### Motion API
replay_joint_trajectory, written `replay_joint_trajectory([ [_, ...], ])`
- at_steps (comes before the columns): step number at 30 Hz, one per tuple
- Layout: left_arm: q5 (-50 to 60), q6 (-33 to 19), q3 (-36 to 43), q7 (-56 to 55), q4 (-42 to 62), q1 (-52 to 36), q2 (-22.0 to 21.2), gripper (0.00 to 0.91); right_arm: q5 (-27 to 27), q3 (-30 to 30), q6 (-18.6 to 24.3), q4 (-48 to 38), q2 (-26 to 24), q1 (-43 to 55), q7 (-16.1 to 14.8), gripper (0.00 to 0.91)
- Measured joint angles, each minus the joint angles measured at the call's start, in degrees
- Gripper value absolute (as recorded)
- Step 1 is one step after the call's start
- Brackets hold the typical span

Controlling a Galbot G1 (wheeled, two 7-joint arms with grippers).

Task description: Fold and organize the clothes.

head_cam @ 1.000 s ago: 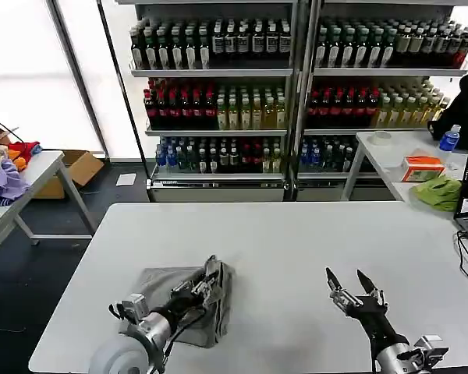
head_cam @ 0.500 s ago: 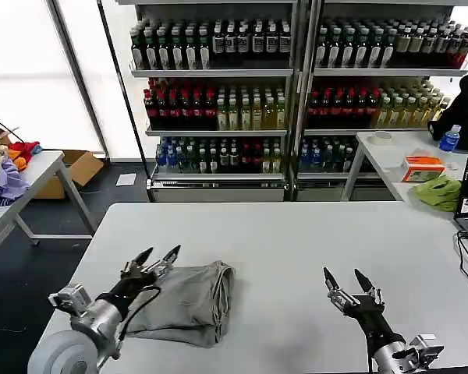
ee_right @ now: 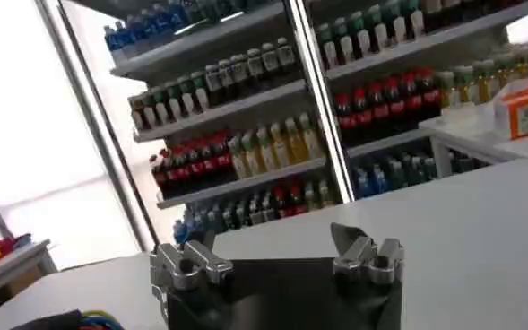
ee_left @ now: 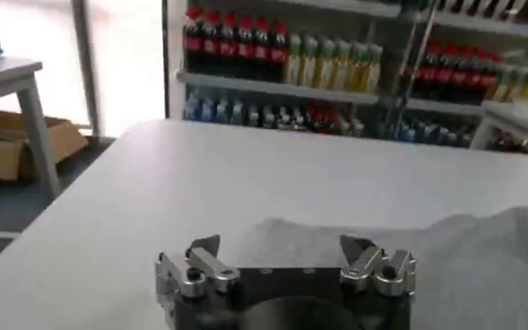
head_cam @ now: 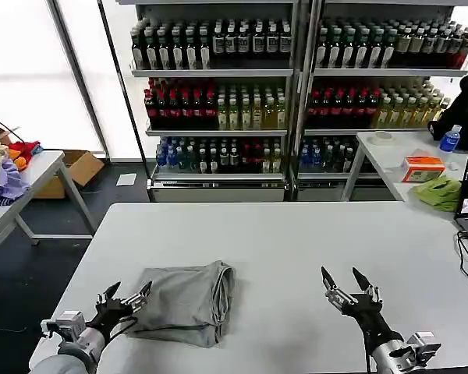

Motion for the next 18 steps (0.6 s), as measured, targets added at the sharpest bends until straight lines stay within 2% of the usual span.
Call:
replay_joint_trajectory([
  [6,1.69,0.24,0.54,-0.24,2.54,-0.32,-1.46,0.907,-0.07,0.26,0.22,-0.03,0.16,-0.18,-0.02,0.907],
  [7,1.86,0.26,0.69,-0.29,2.83,-0.36,-1.68,0.836,-0.07,0.28,0.23,-0.02,0.16,-0.17,-0.02,0.907],
  [8,1.99,0.27,0.85,-0.30,3.04,-0.36,-1.91,0.544,-0.07,0.28,0.24,-0.03,0.17,-0.15,-0.01,0.907],
  [9,2.17,0.27,1.06,-0.30,3.20,-0.32,-2.15,0.423,-0.07,0.26,0.24,-0.03,0.21,-0.13,0.00,0.907],
  [10,2.36,0.28,1.22,-0.31,3.30,-0.32,-2.38,0.161,-0.09,0.19,0.24,-0.03,0.27,-0.11,0.01,0.907],
  [11,2.55,0.29,1.44,-0.31,3.36,-0.44,-2.62,0.040,-0.12,0.11,0.24,-0.03,0.39,-0.11,0.00,0.907],
  [13,2.81,0.24,1.90,-0.33,3.56,-0.68,-3.08,0.000,-0.18,0.06,0.24,0.09,0.55,-0.14,0.01,0.907],
  [18,2.48,0.16,2.89,-0.88,3.39,-0.61,-4.40,0.010,-0.14,0.41,0.25,0.54,0.43,-0.38,0.05,0.907],
])
